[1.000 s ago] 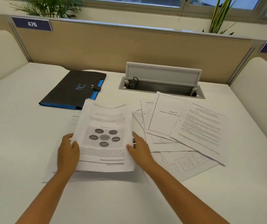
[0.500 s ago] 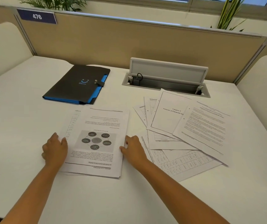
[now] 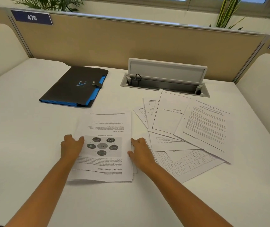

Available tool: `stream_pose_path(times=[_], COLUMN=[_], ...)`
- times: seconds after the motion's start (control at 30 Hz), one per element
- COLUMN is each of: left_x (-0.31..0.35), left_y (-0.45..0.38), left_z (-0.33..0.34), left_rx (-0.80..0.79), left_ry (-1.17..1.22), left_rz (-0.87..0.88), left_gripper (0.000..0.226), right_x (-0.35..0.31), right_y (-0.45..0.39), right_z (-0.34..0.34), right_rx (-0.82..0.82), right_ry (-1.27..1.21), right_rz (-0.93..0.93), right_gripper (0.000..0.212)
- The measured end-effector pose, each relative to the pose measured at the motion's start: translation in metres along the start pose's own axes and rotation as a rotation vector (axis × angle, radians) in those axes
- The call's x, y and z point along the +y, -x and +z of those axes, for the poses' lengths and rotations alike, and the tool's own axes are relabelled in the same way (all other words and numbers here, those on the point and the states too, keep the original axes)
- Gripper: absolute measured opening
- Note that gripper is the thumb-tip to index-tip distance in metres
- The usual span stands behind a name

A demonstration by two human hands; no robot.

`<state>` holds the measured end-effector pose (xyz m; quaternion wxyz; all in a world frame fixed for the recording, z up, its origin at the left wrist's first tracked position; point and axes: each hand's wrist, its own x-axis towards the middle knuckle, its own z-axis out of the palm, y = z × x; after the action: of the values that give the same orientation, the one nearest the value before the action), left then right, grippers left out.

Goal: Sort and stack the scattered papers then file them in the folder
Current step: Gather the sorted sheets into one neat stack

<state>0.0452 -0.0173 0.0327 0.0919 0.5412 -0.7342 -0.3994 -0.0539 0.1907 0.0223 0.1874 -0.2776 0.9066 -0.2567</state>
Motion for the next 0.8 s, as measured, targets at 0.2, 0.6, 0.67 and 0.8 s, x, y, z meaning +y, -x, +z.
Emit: stream_pose_path(times=[0.2, 0.6, 0.67, 0.8], left_x=[-0.002, 0.01, 0.022, 0.039], left_y=[-0.009, 0.023, 0.028, 0.035], left_z=[-0.014, -0.039, -0.044, -0.047], left_rx=[-0.201, -0.225, -0.208, -0.14], left_ry=[0.174, 0.622, 0.691, 0.781], left_rz=[0.014, 0.418, 0.494, 0.632], left_gripper=[0.028, 0.022, 0.027, 0.034], right_x=[0.006, -0.003, -0.01, -0.027], right_y=[0.0, -0.003, -0.004, -0.003], right_z=[0.0, -0.019, -0.032, -0.05], right_rx=[-0.012, 0.167, 0.203, 0.27], right_ry=[-0.092, -0.759, -0.774, -0.841], right_rz=[-0.007, 0.103, -0.007, -0.233], right_gripper=[0.056, 0.046, 0.029, 0.021])
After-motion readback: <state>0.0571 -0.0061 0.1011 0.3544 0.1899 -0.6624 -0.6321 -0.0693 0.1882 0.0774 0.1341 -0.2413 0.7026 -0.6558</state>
